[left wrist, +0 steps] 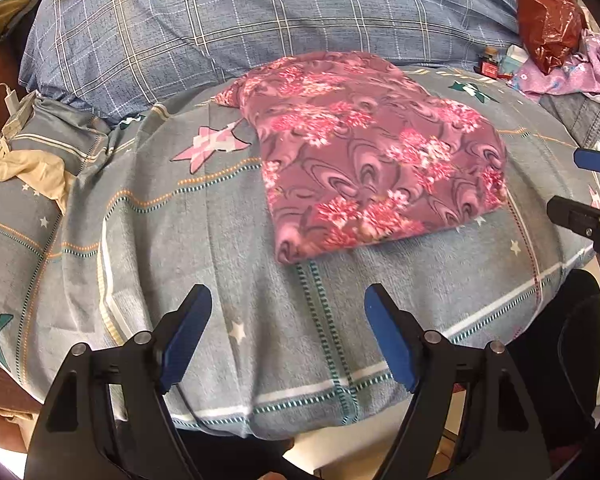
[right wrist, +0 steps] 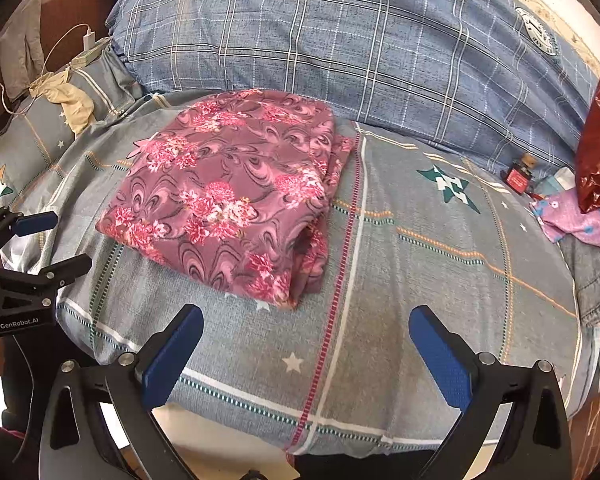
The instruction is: Fold small clothes
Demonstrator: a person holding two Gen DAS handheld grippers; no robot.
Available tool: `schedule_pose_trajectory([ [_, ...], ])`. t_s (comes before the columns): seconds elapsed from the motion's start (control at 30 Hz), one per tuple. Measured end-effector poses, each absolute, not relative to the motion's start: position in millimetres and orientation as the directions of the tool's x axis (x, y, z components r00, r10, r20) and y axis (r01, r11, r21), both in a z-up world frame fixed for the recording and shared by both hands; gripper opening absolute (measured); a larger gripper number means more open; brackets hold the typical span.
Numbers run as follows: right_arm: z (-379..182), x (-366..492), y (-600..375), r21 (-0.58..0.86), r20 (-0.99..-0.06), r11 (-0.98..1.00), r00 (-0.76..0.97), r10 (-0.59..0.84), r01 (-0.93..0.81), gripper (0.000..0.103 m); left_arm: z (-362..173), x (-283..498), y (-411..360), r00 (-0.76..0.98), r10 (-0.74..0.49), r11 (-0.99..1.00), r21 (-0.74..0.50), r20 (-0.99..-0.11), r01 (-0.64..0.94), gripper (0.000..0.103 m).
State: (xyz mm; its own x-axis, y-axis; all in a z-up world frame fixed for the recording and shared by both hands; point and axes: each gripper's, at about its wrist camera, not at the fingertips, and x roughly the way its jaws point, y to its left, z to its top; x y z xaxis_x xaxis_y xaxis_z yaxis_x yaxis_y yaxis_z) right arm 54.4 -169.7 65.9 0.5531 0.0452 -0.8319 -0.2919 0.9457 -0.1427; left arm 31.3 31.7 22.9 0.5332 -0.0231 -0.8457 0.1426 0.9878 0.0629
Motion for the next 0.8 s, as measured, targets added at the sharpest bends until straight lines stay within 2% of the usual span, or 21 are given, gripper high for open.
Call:
schedule_pose_trajectory([
  [0.37, 70.4, 44.0, -182.0, -0.106, -0.829, 0.961, 0.556, 0.056, -0.254, 0.103, 29.3, 25.1, 18.1, 0.517, -0.109, 0.984, -0.018, -0.849, 0.179, 0.079],
  [0.5, 71.9, 44.0, -184.6, -0.096, -0.828, 0.965, 0.557, 0.059, -0.245, 0.103, 39.7, 23.7, 14.5, 0.557, -0.158, 0.980, -0.058, -0.815, 0.193, 0.079],
  [0.8, 71.0, 49.0, -190.5, -0.090, -0.831, 0.967, 0.553, 0.059, -0.238, 0.103, 52.3, 24.1, 5.5, 0.607, -0.088, 0.979, 0.044, -0.790, 0.199, 0.079],
])
